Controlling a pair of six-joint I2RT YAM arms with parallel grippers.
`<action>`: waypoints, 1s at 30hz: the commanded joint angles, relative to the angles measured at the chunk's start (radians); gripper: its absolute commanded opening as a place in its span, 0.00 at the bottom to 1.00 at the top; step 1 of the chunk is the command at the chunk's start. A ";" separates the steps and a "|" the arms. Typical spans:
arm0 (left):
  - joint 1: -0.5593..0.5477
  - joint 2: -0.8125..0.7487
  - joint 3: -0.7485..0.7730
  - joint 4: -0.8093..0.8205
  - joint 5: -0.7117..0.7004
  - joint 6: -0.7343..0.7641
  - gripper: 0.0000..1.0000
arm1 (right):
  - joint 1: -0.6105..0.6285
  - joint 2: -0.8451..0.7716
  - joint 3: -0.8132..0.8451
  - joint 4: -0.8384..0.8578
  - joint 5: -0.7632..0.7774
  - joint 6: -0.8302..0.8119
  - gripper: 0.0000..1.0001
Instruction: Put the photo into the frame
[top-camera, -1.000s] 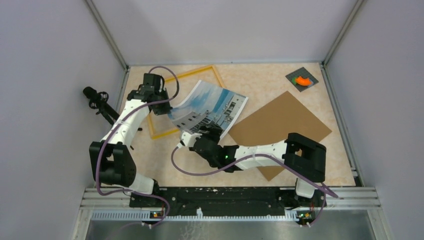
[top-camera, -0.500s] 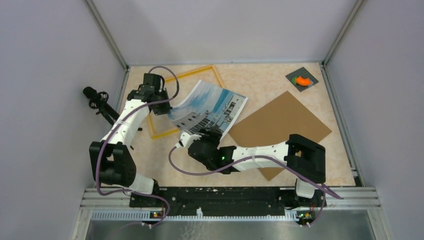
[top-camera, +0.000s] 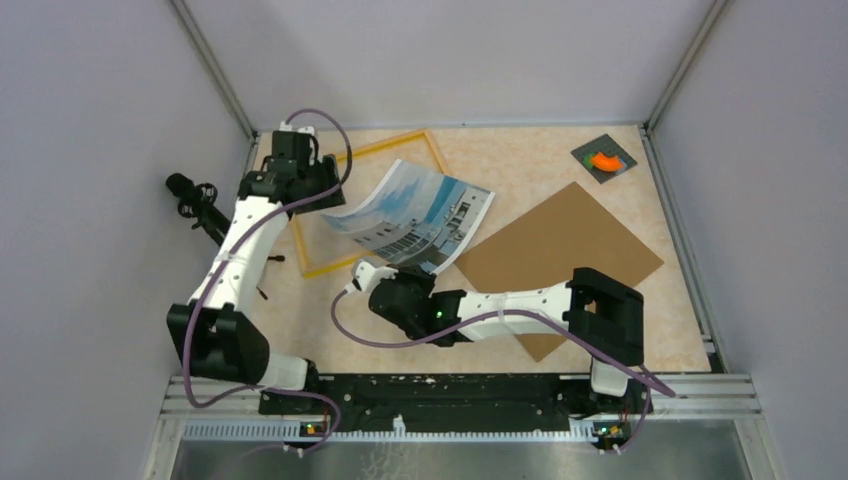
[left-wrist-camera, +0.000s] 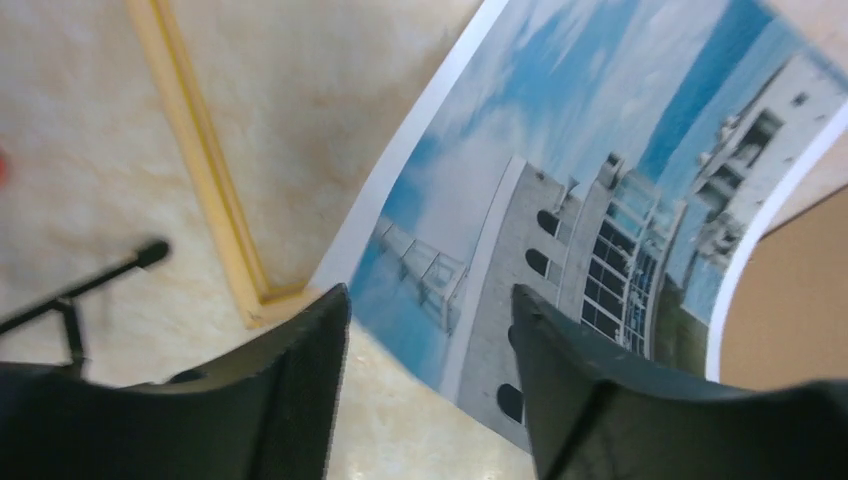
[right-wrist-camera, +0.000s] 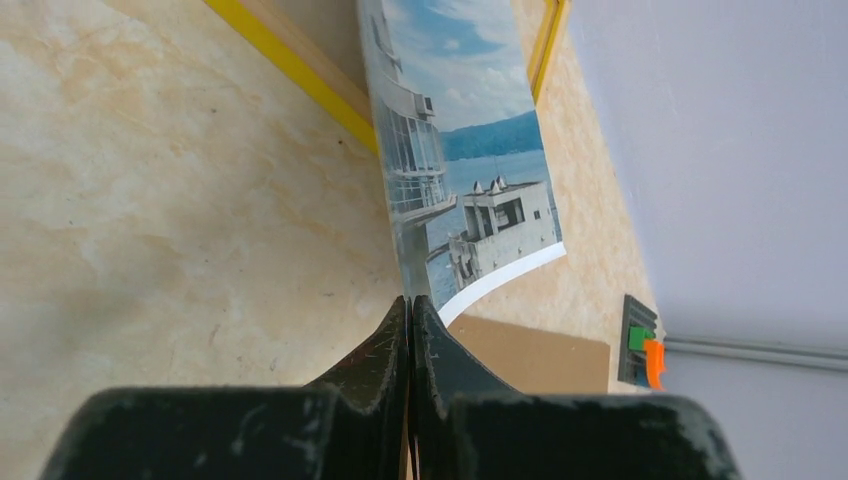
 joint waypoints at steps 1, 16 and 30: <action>0.003 -0.212 0.139 0.078 -0.051 0.057 0.72 | -0.017 -0.084 0.091 0.026 -0.060 0.020 0.00; 0.003 -0.647 0.232 0.539 0.078 -0.006 0.98 | -0.170 0.047 0.782 -0.125 -0.737 0.387 0.00; 0.002 -0.626 0.098 0.627 0.109 -0.063 0.98 | -0.732 0.007 0.265 0.494 -1.035 1.266 0.00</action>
